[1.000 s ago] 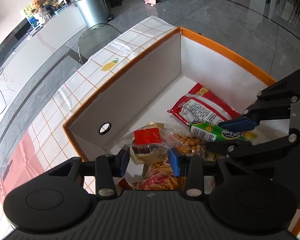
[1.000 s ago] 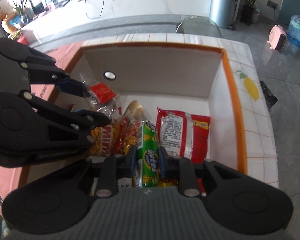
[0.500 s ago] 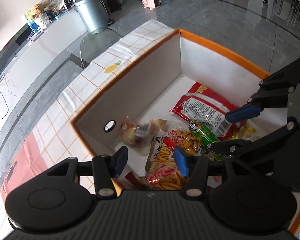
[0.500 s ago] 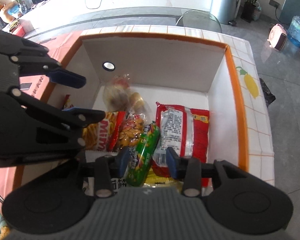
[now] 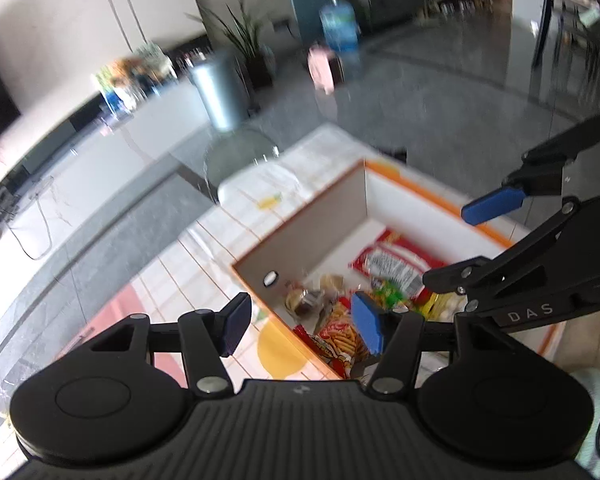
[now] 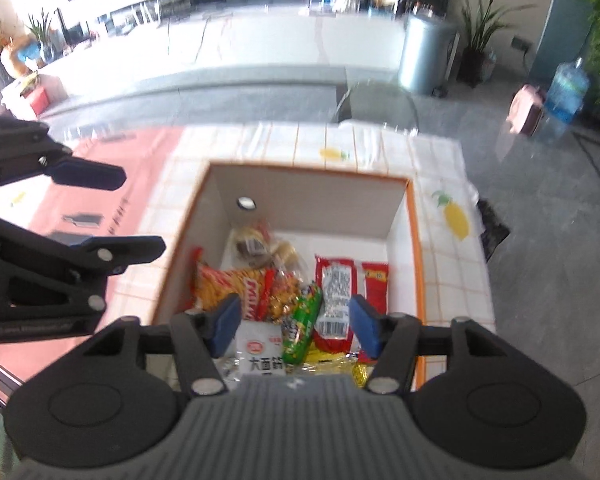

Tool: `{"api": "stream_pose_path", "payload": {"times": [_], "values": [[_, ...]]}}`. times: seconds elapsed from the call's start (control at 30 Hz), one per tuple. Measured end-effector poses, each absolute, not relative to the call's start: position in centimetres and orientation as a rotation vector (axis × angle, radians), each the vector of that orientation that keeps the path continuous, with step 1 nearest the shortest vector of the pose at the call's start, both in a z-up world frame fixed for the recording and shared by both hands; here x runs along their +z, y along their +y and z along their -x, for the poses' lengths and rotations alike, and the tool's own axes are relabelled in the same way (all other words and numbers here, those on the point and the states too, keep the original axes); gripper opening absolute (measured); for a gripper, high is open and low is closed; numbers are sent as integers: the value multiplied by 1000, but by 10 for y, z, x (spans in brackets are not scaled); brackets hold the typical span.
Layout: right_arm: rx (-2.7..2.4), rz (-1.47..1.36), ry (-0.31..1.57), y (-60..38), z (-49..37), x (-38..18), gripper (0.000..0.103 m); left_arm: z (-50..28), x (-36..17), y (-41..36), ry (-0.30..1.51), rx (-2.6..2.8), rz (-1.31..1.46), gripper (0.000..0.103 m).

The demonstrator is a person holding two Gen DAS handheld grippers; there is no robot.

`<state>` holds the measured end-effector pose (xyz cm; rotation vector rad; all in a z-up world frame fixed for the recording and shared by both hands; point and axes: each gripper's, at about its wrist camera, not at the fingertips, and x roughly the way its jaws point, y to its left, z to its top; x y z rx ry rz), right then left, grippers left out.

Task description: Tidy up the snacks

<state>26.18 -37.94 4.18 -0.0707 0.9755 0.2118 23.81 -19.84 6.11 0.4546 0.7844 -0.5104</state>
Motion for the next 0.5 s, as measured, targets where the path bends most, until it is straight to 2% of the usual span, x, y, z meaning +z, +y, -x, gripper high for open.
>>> {"api": "stream_pose_path", "payload": {"times": [0.27, 0.5], "values": [[168, 41, 783, -361, -178, 98, 71, -160, 115, -158, 610, -474, -293, 79], [97, -14, 632, -343, -90, 112, 72, -94, 118, -122, 505, -402, -216, 82]]}}
